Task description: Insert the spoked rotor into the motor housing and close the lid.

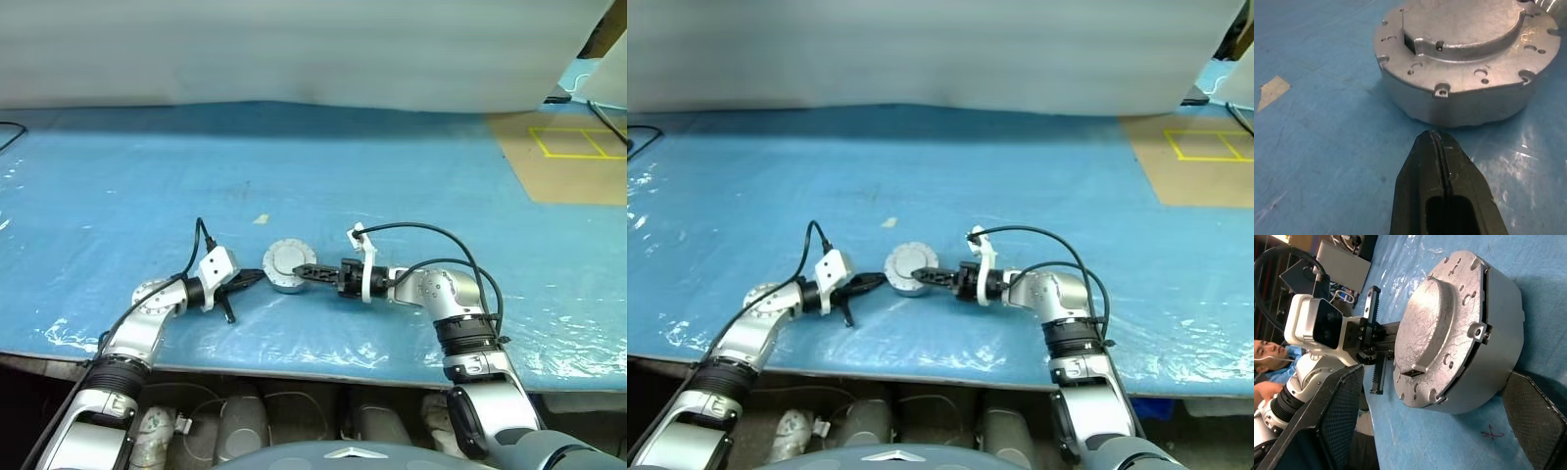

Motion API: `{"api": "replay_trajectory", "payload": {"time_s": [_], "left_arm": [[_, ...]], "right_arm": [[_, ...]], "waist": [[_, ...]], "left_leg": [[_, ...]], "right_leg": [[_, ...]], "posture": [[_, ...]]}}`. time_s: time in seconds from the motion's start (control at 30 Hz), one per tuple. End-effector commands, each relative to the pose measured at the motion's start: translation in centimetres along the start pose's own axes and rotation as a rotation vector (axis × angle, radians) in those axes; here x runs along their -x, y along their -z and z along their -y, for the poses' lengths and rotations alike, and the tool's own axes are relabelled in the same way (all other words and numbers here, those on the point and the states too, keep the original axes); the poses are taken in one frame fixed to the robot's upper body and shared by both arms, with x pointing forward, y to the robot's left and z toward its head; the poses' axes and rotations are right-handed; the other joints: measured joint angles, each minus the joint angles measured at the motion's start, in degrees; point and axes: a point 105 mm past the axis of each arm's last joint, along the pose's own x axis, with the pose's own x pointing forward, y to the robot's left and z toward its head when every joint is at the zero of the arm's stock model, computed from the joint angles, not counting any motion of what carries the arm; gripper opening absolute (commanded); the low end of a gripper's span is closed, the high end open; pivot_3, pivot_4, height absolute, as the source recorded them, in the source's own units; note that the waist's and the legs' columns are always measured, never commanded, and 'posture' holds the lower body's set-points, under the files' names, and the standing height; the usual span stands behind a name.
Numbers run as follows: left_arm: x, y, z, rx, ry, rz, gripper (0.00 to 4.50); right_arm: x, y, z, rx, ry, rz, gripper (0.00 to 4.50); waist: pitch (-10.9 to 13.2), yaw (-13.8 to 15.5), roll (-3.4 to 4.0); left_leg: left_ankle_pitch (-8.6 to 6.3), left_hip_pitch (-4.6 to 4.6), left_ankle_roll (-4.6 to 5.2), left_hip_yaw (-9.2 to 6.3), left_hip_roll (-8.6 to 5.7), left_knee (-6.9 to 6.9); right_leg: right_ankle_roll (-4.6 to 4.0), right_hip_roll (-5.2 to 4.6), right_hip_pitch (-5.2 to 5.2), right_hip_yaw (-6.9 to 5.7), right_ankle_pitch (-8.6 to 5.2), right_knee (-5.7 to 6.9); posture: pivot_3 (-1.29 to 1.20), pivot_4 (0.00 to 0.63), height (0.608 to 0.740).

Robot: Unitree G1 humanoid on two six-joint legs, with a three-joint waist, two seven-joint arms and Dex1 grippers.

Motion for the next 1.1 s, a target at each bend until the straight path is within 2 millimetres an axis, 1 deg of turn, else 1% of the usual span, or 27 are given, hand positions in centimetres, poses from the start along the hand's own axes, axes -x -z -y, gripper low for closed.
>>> {"api": "replay_trajectory", "payload": {"time_s": [0.03,0.13,0.27,0.3,0.33,0.37,0.4,0.47,0.53,0.63,0.77,0.87,0.9,0.97,1.1], "left_arm": [[-0.1,-0.1,-0.1,-0.002,0.008,-0.001,0.00],[0.0,-0.1,-0.1,-0.002,0.009,-0.003,0.00],[0.8,0.3,-0.4,0.002,0.007,-0.014,0.00],[1.2,0.4,-0.8,0.011,-0.005,-0.019,0.00],[1.5,0.5,-1.2,0.022,-0.016,-0.022,0.00],[1.9,0.4,-1.5,0.032,-0.020,-0.019,0.00],[2.4,0.2,-1.7,0.050,-0.016,-0.008,0.00],[3.5,-1.0,-2.5,0.125,-0.008,0.041,0.00],[4.5,-1.8,-2.9,0.175,0.011,0.053,0.00],[4.9,-2.0,-3.1,0.173,0.021,0.024,0.00],[4.3,-3.0,-3.4,0.173,0.003,0.064,0.00],[3.4,-4.7,-3.6,0.196,-0.009,0.149,0.00],[3.2,-5.1,-3.7,0.205,-0.014,0.168,0.00],[2.8,-5.6,-4.0,0.202,-0.027,0.191,0.00],[1.6,-5.6,-3.8,0.177,-0.021,0.191,0.00]], "right_arm": [[0.2,1.4,2.8,-0.068,0.139,-0.007,4.49],[0.1,1.1,2.9,-0.086,0.139,0.015,3.85],[-0.3,1.4,2.3,-0.083,0.110,0.011,2.41],[-0.4,1.5,2.2,-0.086,0.099,0.006,2.16],[-0.4,1.6,2.1,-0.089,0.096,0.005,2.02],[-0.4,1.6,2.2,-0.091,0.099,0.007,1.93],[-0.4,1.6,2.5,-0.089,0.118,0.006,1.93],[-0.4,1.6,2.7,-0.089,0.131,0.009,1.93],[-0.3,1.7,3.0,-0.081,0.144,0.002,1.93],[-0.4,1.7,3.1,-0.078,0.151,-0.002,1.93],[-0.5,1.7,3.2,-0.074,0.154,-0.004,1.93],[-0.6,1.7,3.1,-0.082,0.146,0.002,1.93],[-0.6,1.8,3.2,-0.083,0.146,0.002,1.58],[-0.6,1.8,3.2,-0.086,0.145,0.002,1.37],[-0.6,1.8,3.1,-0.100,0.144,0.009,1.29]], "waist": [[0.0,0.1,0.00],[0.0,0.1,0.00],[0.0,0.1,0.01],[0.0,0.0,0.04],[0.0,-0.1,0.08],[0.0,-0.1,0.12],[0.0,-0.2,0.15],[0.0,-0.3,0.13],[0.0,-0.4,0.06],[0.0,-0.5,0.07],[0.0,-0.6,0.07],[0.0,-0.6,0.05],[0.0,-0.6,0.05],[0.0,-0.8,0.06],[0.0,-1.0,0.08]], "left_leg": [[0.00,0.02,0.00,0.01,0.00,-0.03],[0.00,0.02,0.00,0.02,-0.01,-0.06],[0.00,-0.06,0.00,0.03,-0.02,-0.07],[0.00,-0.05,0.00,0.05,-0.01,-0.11],[0.00,-0.02,0.00,0.06,0.00,-0.15],[0.00,0.01,-0.01,0.06,0.02,-0.18],[-0.01,0.00,-0.01,0.07,0.03,-0.19],[-0.02,-0.07,-0.06,0.09,0.04,-0.19],[0.02,-0.25,-0.13,0.12,0.03,-0.19],[0.01,-0.27,-0.12,0.13,0.03,-0.19],[-0.03,-0.16,-0.06,0.12,0.03,-0.19],[-0.03,-0.16,-0.06,0.12,0.04,-0.19],[-0.03,-0.16,-0.06,0.12,0.04,-0.18],[-0.03,-0.12,-0.06,0.12,0.03,-0.18],[-0.02,-0.13,-0.07,0.12,0.02,-0.18]], "right_leg": [[0.00,0.00,0.00,0.00,0.00,0.02],[0.00,0.00,-0.02,0.00,0.00,0.02],[-0.01,0.00,-0.09,0.00,0.01,0.02],[-0.02,0.01,-0.11,0.00,0.01,0.03],[-0.02,0.02,-0.12,0.00,0.01,0.06],[-0.02,0.06,-0.15,0.00,0.01,0.11],[-0.03,0.10,-0.17,0.00,0.01,0.12],[-0.05,0.18,-0.26,0.00,0.01,0.12],[-0.09,0.18,-0.44,0.00,0.03,0.15],[-0.11,0.16,-0.46,0.01,0.04,0.16],[-0.08,0.14,-0.37,0.02,0.02,0.16],[-0.08,0.14,-0.36,0.02,0.02,0.17],[-0.08,0.14,-0.35,0.02,0.02,0.16],[-0.08,0.14,-0.32,0.02,0.03,0.17],[-0.08,0.16,-0.32,0.02,0.03,0.19]], "posture": [[0.00,0.150,0.740],[0.00,0.150,0.740],[0.00,0.150,0.740],[0.00,0.150,0.740],[0.00,0.150,0.740],[0.00,0.150,0.740],[0.00,0.150,0.740],[0.00,0.150,0.740],[0.00,0.150,0.740],[0.00,0.150,0.740],[0.00,0.150,0.740],[0.00,0.150,0.740],[0.00,0.150,0.740],[0.00,0.150,0.740],[0.00,0.150,0.740]]}}
